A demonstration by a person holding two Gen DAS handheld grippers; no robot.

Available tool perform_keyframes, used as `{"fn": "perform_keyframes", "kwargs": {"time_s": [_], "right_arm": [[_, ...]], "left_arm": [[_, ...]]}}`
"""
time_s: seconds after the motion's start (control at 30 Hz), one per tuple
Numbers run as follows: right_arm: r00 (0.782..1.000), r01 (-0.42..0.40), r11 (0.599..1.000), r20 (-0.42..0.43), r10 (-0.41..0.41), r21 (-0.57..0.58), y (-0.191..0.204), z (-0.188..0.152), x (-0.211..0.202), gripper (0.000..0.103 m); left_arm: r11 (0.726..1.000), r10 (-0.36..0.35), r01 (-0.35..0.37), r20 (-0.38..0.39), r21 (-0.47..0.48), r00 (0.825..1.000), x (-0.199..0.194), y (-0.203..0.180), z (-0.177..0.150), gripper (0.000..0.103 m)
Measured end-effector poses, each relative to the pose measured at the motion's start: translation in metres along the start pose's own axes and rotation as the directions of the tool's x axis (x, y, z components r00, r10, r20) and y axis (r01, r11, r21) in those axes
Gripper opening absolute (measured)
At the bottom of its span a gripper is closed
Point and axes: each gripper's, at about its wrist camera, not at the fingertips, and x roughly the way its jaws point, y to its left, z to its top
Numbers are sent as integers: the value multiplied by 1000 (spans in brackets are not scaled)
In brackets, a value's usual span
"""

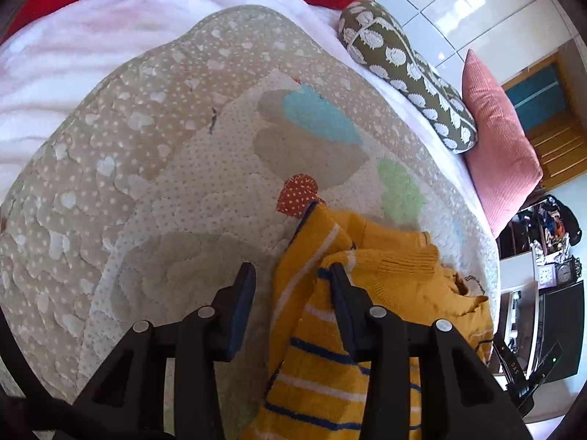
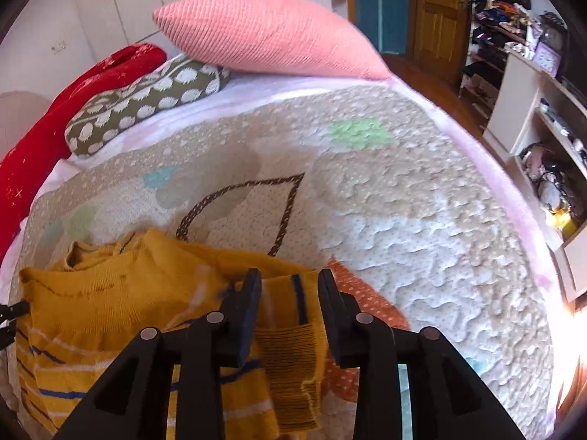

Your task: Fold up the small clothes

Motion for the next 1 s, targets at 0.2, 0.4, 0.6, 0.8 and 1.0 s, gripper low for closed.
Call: {"fn": "perform_keyframes", "kwargs": {"time_s": [0.2,0.4,0.6,0.8,1.0], "right_arm": [[990,-128,986,52,134,-112,33,4,-57,33],[894,-449,861,-127,430,-240,131,-24,-69,28],[876,-426,882,-336,347,-200,208,-52,16,28],[911,-376,907,-253,325,-189,219,-42,10,29],[923,-382,908,-115,367,-170,130,-45,-74,39]], "left_arm": [[999,16,-13,90,-35,996,-39,18,-9,40],[995,-34,27,71,94,997,-66,11,-74,42],[986,-56,51,28,161,998,-74,12,-133,45],[964,-21,13,26,266,999,-62,8,-134,61],[920,90,-77,-18,384,996,-33,3,-125,9]]}}
